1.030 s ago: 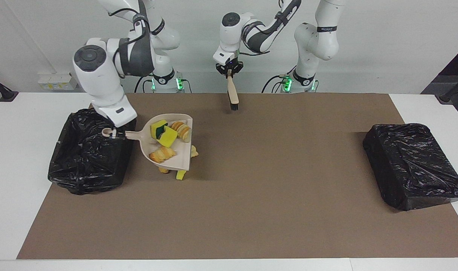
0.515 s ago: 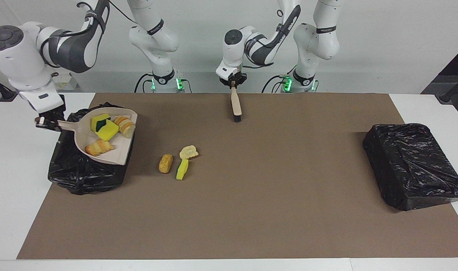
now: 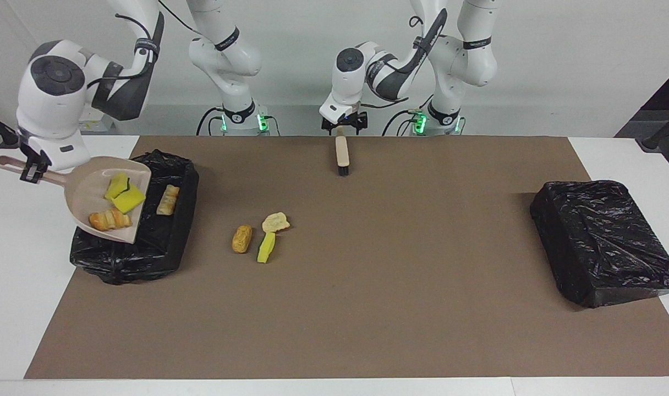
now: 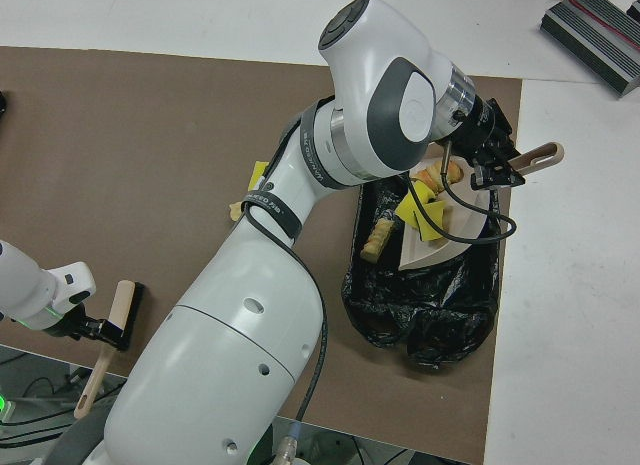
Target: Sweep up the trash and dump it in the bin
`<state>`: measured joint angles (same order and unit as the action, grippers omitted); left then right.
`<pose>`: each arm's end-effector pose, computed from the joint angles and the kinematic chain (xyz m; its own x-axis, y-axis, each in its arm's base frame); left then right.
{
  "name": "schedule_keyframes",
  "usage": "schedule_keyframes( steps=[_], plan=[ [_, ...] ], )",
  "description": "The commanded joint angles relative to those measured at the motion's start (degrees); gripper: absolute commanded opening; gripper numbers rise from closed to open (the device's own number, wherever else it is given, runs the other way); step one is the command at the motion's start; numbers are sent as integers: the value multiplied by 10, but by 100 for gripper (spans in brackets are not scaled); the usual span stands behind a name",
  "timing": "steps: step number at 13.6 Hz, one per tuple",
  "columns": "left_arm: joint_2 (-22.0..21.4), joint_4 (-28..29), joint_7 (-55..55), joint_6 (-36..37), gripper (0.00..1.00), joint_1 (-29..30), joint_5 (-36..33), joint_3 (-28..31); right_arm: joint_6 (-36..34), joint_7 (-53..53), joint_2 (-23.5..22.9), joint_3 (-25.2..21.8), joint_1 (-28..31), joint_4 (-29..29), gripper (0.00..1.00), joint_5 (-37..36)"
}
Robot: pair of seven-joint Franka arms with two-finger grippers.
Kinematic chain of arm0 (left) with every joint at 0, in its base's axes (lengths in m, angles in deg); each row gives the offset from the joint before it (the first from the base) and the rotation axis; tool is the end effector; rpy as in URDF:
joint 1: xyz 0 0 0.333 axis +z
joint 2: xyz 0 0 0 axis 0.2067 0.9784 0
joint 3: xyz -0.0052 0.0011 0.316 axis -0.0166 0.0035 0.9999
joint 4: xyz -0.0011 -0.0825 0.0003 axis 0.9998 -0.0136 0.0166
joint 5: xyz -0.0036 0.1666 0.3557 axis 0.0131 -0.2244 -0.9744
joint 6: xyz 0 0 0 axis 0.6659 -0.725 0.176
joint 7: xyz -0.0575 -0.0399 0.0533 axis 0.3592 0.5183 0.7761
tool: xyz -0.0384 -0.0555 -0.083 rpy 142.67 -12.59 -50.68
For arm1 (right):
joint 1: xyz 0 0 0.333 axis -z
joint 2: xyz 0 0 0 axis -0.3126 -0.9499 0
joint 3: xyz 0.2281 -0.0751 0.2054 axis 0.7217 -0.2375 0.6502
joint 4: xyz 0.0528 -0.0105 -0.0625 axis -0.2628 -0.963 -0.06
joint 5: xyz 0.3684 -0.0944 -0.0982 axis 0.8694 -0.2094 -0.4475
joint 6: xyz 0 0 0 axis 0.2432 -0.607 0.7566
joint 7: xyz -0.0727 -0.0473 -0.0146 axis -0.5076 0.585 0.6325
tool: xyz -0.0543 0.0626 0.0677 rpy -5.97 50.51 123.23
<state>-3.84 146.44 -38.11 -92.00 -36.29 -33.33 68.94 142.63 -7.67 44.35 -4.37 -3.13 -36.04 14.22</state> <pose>0.2452 -0.4147 0.3615 0.9750 -0.0371 -0.2189 -0.0343 -0.9993 0.0167 0.5662 -0.2039 0.5150 -0.0539 0.7140 -0.6981 0.9973 0.0035 -0.0734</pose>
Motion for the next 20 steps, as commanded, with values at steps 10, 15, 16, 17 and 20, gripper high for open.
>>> schedule_keyframes(
  steps=[10, 15, 16, 17, 20],
  plan=[
    [-9, -224, -257, 234, 100, 227, -88, 0, -84, -13, 72, 13, 0, 6, 0, -19],
    [-9, -300, -371, 298, 100, 337, -117, 3, -129, 133, 73, 22, -16, 12, 0, 184],
    [-10, -311, -385, 299, 100, 352, -117, 3, -135, 174, 74, 26, -34, 7, 0, 207],
    [-9, -329, -401, 303, 100, 371, -117, 5, -135, 214, 77, 26, -47, 4, 0, 224],
    [-10, -353, -447, 314, 100, 401, -116, 7, -150, 369, 75, 27, -118, -5, 0, 274]
  ],
)
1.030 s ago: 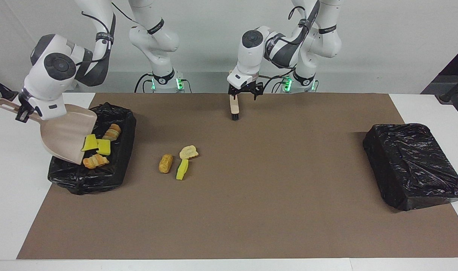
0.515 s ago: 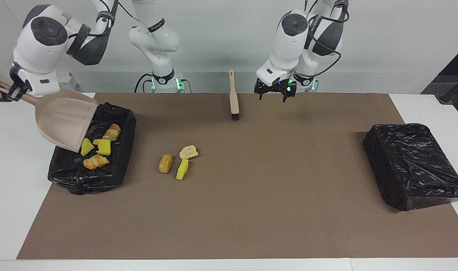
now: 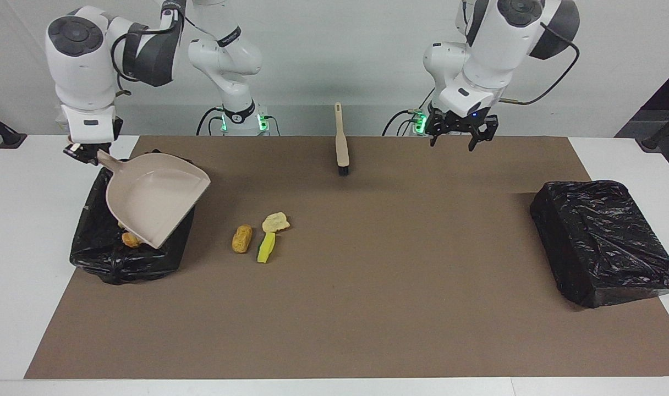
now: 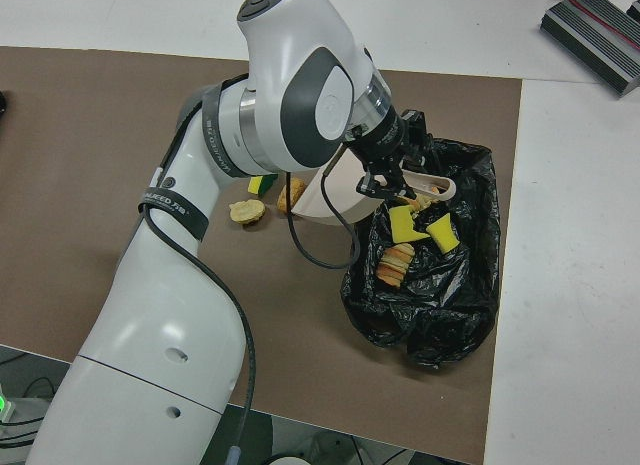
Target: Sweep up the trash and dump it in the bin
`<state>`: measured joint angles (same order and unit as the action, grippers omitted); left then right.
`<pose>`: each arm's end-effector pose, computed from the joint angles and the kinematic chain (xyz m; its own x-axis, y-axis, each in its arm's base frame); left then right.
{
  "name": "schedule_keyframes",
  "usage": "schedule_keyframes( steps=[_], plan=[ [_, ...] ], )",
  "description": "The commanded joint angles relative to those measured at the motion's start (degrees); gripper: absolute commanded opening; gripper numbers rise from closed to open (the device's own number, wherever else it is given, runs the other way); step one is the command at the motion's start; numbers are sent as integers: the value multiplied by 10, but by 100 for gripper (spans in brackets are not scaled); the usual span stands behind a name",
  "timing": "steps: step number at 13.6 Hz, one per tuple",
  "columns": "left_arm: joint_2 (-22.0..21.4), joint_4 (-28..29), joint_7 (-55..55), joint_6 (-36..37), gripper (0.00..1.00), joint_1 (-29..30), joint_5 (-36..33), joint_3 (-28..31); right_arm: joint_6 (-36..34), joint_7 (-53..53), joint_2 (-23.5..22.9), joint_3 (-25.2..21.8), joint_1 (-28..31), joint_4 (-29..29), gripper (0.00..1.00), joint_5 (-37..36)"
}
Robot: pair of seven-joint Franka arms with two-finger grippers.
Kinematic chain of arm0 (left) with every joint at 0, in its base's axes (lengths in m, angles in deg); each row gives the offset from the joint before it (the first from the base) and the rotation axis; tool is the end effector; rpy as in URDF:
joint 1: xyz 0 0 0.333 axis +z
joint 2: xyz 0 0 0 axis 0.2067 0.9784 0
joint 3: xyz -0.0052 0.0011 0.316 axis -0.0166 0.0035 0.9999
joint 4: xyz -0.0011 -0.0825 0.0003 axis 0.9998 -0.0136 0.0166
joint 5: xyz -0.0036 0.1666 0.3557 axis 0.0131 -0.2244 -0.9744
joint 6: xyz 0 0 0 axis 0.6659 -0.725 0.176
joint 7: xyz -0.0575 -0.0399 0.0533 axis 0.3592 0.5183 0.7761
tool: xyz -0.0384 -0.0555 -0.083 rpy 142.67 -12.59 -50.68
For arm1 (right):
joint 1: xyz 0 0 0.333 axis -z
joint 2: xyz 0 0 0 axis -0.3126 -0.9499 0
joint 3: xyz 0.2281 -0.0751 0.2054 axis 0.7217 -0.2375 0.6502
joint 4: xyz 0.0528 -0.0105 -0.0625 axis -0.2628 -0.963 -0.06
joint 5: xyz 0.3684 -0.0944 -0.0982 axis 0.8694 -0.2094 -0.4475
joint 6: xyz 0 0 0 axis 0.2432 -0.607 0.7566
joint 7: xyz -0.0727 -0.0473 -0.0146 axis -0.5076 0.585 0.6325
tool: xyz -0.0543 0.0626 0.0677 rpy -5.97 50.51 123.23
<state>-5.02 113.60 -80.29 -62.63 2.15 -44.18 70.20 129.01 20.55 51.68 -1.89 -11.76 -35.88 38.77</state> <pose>0.4928 -0.1739 0.5947 0.9751 -0.2166 -0.0470 -0.2152 -0.9760 0.0337 0.5408 -0.0729 0.5547 0.4574 0.8060 -0.3757 0.8855 -0.4515 0.1095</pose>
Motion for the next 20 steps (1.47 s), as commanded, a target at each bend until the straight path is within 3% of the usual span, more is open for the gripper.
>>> schedule_keyframes(
  steps=[1, 6, 11, 14, 17, 20],
  plan=[
    [5, -44, -28, 24, 100, 23, -7, -6, -15, 146, -2, 3, -59, -11, 0, 50],
    [18, -73, -30, 35, 100, 38, -8, -4, -1, 449, -55, 2, -175, -13, 0, 126],
    [40, -107, -39, 29, 100, 44, -9, -4, 69, 694, -125, 3, -271, 11, 0, 194],
    [36, -106, -62, 34, 100, 43, -8, -5, 86, 847, -199, 3, -328, 61, 0, 199],
    [35, -104, -61, 36, 100, 44, -8, -5, 95, 979, -289, 3, -391, 148, 0, 207],
    [34, -104, -61, 36, 100, 45, -8, -2, 134, 1020, -316, 3, -414, 159, 0, 222]
  ],
)
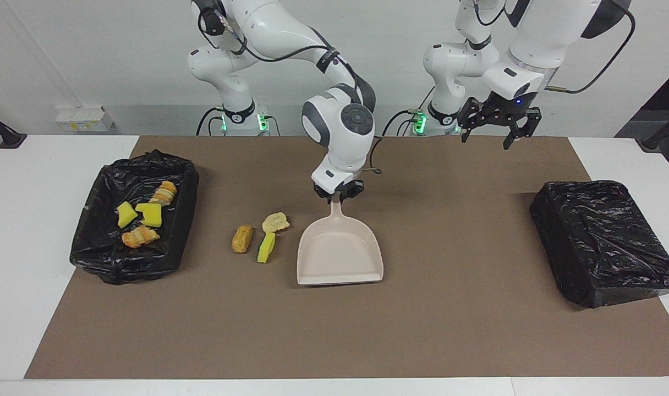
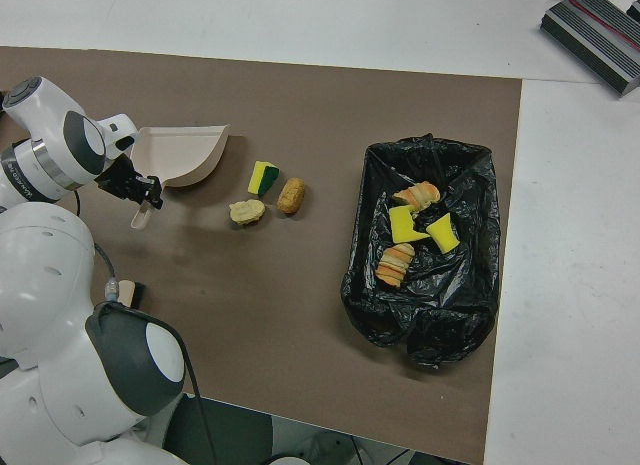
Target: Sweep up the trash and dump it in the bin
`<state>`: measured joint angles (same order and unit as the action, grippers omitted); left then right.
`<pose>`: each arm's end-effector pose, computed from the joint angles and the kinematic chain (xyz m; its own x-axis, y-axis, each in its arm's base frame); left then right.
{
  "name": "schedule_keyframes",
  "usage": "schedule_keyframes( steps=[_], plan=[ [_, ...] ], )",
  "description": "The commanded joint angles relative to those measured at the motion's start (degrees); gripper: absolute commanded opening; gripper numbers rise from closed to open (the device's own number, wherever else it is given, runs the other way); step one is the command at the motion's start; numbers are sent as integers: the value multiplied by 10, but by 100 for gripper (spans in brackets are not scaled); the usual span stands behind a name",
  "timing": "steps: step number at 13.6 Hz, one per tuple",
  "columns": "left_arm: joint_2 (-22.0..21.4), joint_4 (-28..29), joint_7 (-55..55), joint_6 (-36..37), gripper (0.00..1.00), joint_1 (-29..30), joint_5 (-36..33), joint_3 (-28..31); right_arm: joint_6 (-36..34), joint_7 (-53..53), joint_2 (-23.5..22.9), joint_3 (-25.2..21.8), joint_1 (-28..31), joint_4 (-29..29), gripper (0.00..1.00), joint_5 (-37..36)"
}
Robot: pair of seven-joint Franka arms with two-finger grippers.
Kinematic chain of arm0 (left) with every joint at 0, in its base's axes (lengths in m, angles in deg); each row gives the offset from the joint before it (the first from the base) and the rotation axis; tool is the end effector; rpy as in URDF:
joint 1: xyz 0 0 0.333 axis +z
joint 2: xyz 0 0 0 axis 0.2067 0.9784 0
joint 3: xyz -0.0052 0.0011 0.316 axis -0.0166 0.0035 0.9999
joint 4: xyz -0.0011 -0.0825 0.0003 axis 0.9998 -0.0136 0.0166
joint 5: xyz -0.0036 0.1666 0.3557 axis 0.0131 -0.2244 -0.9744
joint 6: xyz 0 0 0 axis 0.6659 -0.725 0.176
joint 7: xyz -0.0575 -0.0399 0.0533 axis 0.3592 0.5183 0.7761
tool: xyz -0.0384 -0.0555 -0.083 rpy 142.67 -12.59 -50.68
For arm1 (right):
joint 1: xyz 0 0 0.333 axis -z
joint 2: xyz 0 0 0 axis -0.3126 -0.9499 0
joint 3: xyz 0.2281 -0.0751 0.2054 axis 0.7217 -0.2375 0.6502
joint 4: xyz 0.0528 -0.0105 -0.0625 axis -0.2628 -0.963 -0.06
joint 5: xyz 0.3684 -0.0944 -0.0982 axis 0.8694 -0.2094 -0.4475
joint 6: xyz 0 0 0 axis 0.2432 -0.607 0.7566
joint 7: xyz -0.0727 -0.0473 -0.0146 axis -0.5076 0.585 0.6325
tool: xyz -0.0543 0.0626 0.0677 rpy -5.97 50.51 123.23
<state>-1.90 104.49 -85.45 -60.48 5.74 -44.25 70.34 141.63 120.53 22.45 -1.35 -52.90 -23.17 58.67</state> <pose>0.5201 -0.1444 0.6381 0.9693 -0.2445 0.0238 -0.2454 -0.9683 0.0457 0.5325 0.4036 0.3556 0.9954 0.0091 -0.0955 0.0188 -0.9947 0.1009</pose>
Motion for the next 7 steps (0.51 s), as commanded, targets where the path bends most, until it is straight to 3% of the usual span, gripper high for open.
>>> schedule_keyframes(
  steps=[1, 2, 3, 4, 7],
  plan=[
    [2, -13, -9, 14, 100, 9, -7, -4, 20, 23, -24, -3, -4, 29, 0, 28],
    [2, -12, -10, 14, 100, 9, -7, -4, 19, 23, -24, -3, -3, 29, 0, 30],
    [2, -12, -9, 14, 100, 9, -7, -4, 19, 23, -24, -3, -2, 29, 7, 35],
    [1, -11, -8, 15, 100, 9, -7, -4, 14, 23, -24, -3, -1, 30, 99, 38],
    [1, -11, -5, 16, 100, 9, -7, -4, 1, 16, 8, -3, 1, 19, 100, 42]
  ],
)
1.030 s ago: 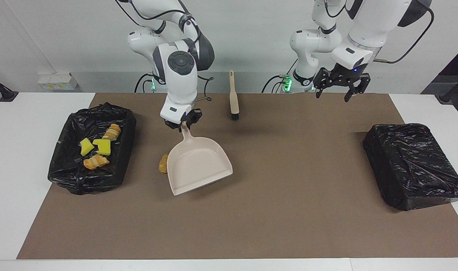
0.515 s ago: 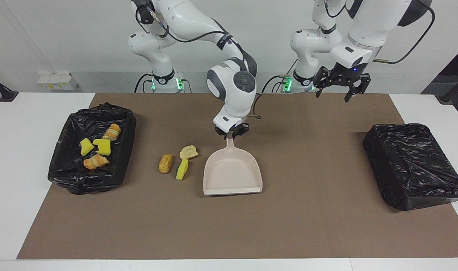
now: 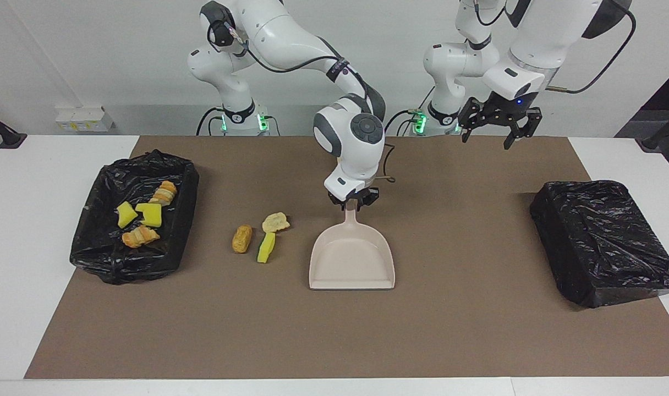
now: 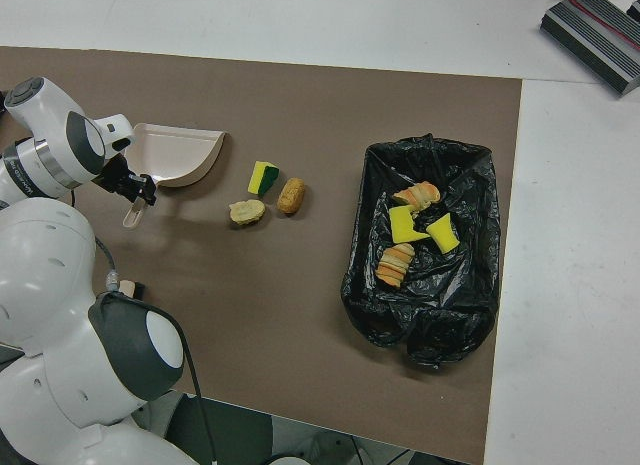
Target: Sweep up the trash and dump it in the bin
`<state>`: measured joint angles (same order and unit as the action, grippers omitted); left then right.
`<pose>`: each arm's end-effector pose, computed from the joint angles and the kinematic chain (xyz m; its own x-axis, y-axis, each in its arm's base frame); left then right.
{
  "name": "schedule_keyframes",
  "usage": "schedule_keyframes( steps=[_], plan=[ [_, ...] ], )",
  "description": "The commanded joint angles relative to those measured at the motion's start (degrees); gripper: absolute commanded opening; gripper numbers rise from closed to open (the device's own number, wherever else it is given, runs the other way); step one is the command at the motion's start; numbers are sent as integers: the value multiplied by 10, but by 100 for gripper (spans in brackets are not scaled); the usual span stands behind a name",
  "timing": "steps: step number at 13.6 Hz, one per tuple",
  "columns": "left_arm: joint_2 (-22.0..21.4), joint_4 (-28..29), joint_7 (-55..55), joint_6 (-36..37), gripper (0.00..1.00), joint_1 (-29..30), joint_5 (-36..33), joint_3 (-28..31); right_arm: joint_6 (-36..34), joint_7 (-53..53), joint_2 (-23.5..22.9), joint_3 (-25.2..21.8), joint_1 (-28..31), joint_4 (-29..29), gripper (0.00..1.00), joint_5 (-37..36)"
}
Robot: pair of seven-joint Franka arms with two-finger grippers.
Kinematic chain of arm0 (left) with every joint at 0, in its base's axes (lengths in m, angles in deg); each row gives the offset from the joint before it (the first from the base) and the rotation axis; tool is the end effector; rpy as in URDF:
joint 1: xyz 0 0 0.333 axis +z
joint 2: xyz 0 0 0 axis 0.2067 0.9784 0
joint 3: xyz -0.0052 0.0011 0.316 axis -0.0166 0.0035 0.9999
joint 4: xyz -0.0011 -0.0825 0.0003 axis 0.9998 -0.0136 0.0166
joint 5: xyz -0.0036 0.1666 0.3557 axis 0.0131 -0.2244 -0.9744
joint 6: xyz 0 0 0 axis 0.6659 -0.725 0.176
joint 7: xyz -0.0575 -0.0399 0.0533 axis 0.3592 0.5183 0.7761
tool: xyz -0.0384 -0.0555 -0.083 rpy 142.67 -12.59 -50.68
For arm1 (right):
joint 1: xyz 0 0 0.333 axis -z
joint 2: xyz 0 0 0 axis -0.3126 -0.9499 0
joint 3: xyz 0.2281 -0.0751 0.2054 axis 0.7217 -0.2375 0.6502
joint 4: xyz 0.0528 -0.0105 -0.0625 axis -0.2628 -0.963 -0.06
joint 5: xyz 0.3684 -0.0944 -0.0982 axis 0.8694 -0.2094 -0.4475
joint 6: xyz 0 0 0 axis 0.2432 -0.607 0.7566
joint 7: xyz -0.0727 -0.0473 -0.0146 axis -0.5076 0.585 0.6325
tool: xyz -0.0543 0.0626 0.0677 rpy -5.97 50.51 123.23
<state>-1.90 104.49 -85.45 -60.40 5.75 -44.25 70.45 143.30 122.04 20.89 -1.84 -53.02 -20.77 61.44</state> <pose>0.5203 -0.1433 0.6380 0.9699 -0.2426 0.0224 -0.2434 -0.9688 0.0458 0.5433 0.4110 0.3584 0.9956 -0.0402 -0.0850 -0.0365 -0.9983 0.0448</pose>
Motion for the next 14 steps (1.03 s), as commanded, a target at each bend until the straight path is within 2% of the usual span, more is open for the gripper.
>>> schedule_keyframes(
  steps=[1, 4, 7, 8, 11, 14],
  plan=[
    [1, -10, -4, 15, 100, 9, -7, -5, -19, 1, 38, 2, -1, -21, 100, 14],
    [1, -9, -3, 15, 100, 8, -7, -5, -18, 2, 117, 14, -2, -106, 100, 23],
    [1, -4, 4, -8, 100, -1, 0, -7, 13, 35, 197, 14, -32, -214, 100, 42],
    [2, 5, 3, -38, 100, -3, 2, -11, 26, 55, 222, 14, -51, -251, 100, 42],
    [22, 46, 5, -123, 100, -58, 8, -12, 83, 120, 289, 15, -92, -365, 100, 45],
    [67, 66, 61, -201, 100, -119, 8, -12, 103, 125, 343, 15, -126, -447, 100, 112]
  ],
)
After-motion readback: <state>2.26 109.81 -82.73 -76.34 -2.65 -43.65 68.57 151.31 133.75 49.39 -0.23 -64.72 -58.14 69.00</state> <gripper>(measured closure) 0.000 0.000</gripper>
